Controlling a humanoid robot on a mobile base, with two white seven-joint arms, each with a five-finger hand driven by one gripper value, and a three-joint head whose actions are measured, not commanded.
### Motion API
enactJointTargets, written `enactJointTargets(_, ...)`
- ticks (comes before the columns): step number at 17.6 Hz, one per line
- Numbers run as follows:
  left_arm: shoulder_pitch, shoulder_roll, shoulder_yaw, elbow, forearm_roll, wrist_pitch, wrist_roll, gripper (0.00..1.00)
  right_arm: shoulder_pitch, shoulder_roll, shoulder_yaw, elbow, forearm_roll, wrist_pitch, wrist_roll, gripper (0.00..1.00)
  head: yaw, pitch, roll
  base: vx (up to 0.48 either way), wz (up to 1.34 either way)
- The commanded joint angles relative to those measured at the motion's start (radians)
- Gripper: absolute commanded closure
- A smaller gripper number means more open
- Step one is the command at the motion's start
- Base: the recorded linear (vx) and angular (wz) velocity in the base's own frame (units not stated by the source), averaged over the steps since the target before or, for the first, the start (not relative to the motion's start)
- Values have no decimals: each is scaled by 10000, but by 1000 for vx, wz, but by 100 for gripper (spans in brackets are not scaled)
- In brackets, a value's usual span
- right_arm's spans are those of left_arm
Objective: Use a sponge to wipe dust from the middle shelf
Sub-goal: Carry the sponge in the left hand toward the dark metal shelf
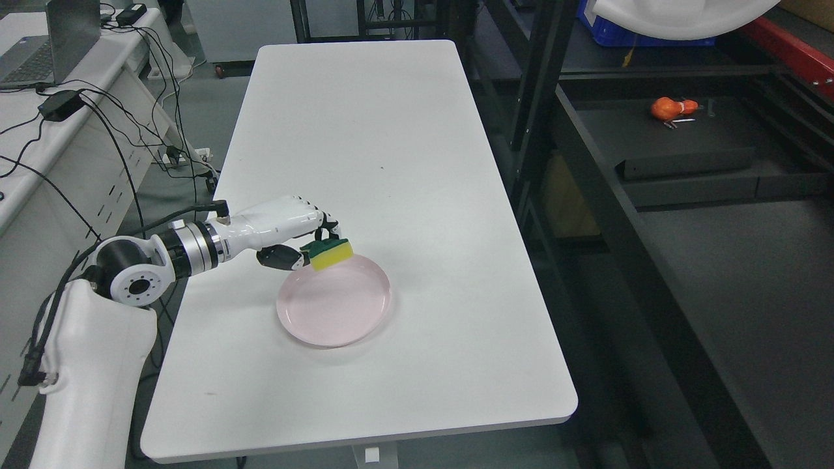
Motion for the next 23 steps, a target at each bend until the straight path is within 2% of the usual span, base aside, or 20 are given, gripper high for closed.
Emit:
enactJointTargets(1, -105, -56, 876, -518, 365, -6, -30, 97, 10, -175, 0, -174, 0, 738, -32, 0, 0, 0, 0, -68, -138)
enactJointTargets(15, -258, -362, 769, -534, 365, -6, -29, 97, -6, -175, 0, -174, 0, 723, -32, 0, 0, 0, 0, -128, -183)
enactJointTargets(19, -243, -929, 891, -533, 365, -6, 1, 98, 10, -175, 0, -174, 0, 723, -32, 0, 0, 0, 0, -233, -36)
enactJointTargets(23, -166, -1160, 1090, -472, 381, -6, 17, 100, -6, -175, 0, -174, 0, 738, -32, 0, 0, 0, 0, -266, -83)
